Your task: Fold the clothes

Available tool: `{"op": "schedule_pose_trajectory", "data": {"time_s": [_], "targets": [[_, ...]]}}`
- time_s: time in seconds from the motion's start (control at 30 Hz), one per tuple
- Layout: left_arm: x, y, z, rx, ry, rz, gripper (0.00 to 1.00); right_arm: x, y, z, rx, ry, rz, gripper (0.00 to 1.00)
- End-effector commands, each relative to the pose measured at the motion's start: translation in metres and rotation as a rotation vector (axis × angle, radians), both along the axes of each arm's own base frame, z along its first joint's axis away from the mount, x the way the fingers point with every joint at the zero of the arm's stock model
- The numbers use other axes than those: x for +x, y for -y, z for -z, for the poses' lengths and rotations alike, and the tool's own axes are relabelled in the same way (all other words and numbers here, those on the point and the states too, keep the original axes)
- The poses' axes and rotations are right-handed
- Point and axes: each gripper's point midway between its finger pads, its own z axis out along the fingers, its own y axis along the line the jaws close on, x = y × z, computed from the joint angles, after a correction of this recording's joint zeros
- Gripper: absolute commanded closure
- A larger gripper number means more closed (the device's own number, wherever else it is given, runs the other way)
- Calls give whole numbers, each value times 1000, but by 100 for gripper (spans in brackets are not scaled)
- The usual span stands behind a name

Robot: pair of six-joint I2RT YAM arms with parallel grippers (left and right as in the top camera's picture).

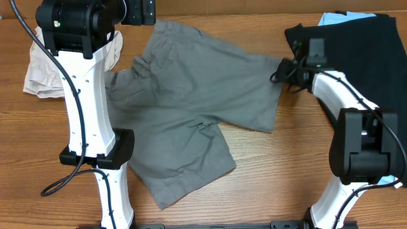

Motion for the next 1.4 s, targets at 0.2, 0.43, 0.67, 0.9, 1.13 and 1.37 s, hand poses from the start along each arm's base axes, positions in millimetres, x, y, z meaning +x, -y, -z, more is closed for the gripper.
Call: {"op": "schedule_pose_trajectory", "data": {"time_s": [0.2, 0.43, 0.67, 0.9, 1.13, 1.37], "targets": [[6, -20, 1, 81, 12, -69, 0, 62, 13, -54, -38, 296, 39, 96], [6, -26, 2, 104, 10, -95, 0, 95, 17, -55, -39, 347, 46, 96], [6, -27, 3, 120, 7, -90, 0, 106, 25, -82, -30, 318, 48, 63], [5, -32, 4, 121, -1, -100, 0, 76, 29, -109, 28, 126, 30, 34], [1, -34, 9, 126, -27, -101, 0, 18, 25, -168, 2, 19, -32, 20], [-13, -36, 19, 137, -96, -97, 0, -62, 16, -243, 8, 19, -50, 17]]}}
